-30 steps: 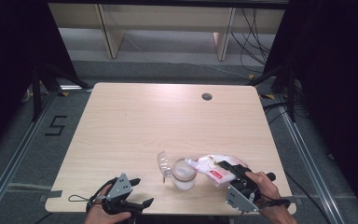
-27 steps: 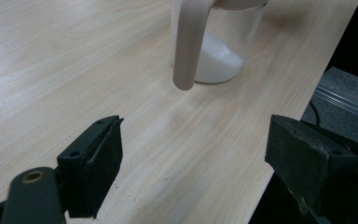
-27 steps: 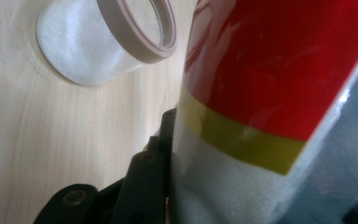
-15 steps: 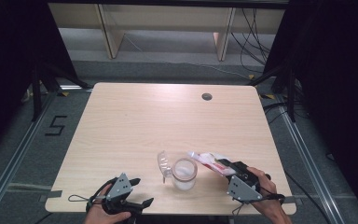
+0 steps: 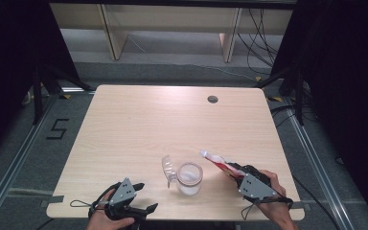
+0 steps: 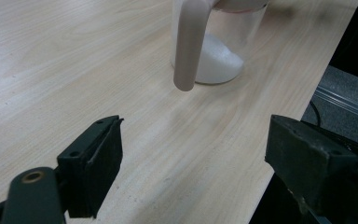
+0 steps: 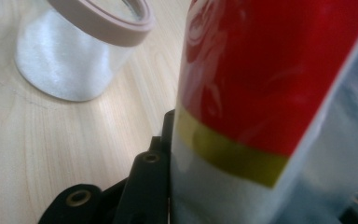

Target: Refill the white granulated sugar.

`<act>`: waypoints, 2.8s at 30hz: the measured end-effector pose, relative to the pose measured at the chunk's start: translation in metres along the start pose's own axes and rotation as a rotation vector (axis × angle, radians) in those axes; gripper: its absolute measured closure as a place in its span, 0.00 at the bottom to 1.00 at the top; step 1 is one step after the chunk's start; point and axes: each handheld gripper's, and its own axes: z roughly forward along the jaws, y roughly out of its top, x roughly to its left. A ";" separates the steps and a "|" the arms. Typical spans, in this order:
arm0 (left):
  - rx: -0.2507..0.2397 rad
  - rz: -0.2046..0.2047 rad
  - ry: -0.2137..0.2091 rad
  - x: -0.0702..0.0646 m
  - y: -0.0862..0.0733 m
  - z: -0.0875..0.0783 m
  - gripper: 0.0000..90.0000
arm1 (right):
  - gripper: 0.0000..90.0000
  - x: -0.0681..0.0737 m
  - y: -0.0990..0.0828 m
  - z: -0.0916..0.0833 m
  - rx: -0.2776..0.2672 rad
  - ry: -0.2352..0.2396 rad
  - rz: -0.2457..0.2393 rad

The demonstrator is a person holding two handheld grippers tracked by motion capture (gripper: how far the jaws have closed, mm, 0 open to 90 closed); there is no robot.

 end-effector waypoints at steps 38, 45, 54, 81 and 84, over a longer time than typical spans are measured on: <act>0.002 0.004 0.011 0.000 0.000 0.001 0.20 | 0.74 -0.001 -0.018 -0.023 -0.096 -0.076 0.445; 0.011 0.012 0.013 0.001 0.000 0.000 0.20 | 0.70 0.002 -0.017 -0.025 -0.089 -0.081 0.475; 0.016 0.011 0.015 0.001 -0.001 0.001 0.20 | 0.60 0.002 -0.017 -0.025 -0.081 -0.099 0.501; -0.009 -0.011 0.007 -0.001 -0.001 0.001 0.20 | 0.47 0.004 -0.021 -0.042 -0.083 -0.158 0.603; 0.017 0.012 0.016 0.001 -0.001 0.001 0.20 | 0.45 0.007 -0.019 -0.048 -0.072 -0.156 0.624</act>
